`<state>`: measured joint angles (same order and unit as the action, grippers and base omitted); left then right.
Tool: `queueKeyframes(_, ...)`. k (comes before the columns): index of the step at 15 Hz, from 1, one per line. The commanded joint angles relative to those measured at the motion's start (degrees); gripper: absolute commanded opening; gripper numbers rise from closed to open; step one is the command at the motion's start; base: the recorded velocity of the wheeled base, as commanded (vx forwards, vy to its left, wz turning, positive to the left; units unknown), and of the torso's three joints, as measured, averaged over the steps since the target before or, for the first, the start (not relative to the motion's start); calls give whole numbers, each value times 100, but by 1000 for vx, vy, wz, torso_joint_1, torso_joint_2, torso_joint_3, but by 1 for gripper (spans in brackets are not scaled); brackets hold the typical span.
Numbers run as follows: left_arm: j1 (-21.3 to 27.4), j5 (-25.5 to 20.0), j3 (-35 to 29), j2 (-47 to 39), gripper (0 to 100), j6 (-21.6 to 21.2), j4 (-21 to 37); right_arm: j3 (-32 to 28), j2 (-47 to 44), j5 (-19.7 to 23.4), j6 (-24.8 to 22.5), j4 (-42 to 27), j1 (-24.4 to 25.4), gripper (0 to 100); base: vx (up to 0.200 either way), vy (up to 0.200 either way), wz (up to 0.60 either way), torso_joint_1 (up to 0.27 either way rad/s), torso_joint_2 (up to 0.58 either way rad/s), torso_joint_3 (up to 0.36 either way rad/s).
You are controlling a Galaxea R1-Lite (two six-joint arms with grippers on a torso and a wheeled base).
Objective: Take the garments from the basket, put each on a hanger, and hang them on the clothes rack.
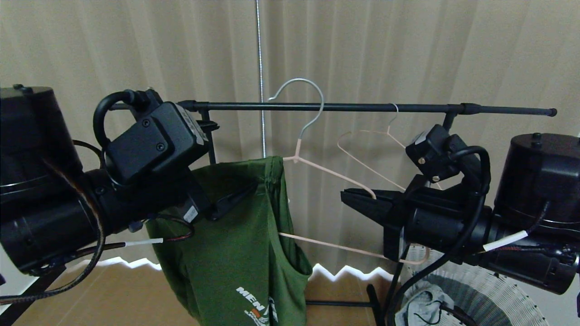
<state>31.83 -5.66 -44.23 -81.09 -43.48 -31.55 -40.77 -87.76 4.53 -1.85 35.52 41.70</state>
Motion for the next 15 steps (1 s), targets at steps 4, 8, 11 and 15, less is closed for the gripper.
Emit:
queueKeyframes(4, -151, -50, -95, -223, 100, -2, 0, 60, 154, 153, 1, 16, 75, 0, 0, 0, 0, 0, 0, 0)
queueKeyframes(8, -142, -58, -77, -223, 0, -2, 0, 60, 154, 179, 1, 25, 119, 0, 0, 0, 0, 0, 0, 0)
queueKeyframes(11, -142, -58, -51, -205, 0, -2, 0, 60, 154, 179, 1, 25, 119, 0, 0, 0, 0, 0, 0, 0)
queueKeyframes(15, -151, -32, -25, -214, 0, 15, -9, 60, 154, 179, 10, 25, 110, 0, 0, 0, 0, 0, 0, 0)
